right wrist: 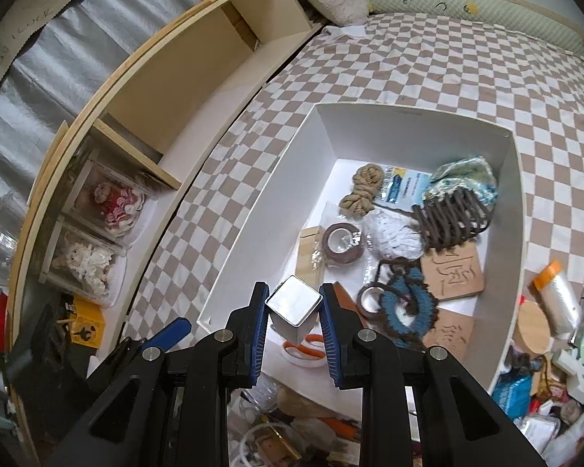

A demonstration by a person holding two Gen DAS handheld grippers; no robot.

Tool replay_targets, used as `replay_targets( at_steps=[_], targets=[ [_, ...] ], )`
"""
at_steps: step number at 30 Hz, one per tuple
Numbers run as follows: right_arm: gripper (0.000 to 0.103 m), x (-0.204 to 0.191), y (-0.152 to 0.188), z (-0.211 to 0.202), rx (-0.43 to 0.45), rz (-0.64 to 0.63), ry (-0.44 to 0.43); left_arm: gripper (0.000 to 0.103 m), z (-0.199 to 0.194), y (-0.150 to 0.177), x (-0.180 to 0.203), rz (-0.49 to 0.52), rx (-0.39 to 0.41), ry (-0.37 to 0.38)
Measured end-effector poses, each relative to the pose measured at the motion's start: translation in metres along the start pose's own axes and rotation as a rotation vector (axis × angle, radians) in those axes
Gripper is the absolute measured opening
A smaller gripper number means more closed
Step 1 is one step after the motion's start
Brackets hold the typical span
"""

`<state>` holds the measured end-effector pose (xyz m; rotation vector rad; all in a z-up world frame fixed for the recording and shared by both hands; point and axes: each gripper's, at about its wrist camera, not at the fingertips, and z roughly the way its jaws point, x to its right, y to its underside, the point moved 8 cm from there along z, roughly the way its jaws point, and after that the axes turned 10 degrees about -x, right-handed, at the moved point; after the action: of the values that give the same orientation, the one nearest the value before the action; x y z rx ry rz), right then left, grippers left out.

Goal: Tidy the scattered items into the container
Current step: 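Open both tools to drop the scissors and silver box into the shoebox, then lift both open tools away from the shoebox back toward the pile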

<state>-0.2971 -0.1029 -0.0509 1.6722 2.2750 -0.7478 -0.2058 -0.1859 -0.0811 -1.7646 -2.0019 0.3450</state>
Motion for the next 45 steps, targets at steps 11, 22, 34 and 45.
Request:
replay_targets(
  at_steps=[11, 22, 34, 45],
  targets=[
    [0.027, -0.015, -0.002, 0.039, -0.086, 0.033, -0.074, 0.083, -0.013, 0.003, -0.013, -0.011, 0.008, -0.022],
    [0.092, -0.025, -0.004, 0.048, -0.09, 0.078, -0.121, 0.083, -0.024, 0.008, -0.019, 0.002, 0.019, -0.032],
    [0.103, -0.024, 0.002, -0.003, 0.032, 0.058, -0.101, 0.099, -0.043, 0.015, -0.008, 0.016, 0.06, -0.046],
    [0.103, -0.028, 0.022, -0.044, 0.128, -0.029, -0.006, 0.102, -0.063, 0.024, 0.005, 0.02, 0.091, -0.058]
  ],
)
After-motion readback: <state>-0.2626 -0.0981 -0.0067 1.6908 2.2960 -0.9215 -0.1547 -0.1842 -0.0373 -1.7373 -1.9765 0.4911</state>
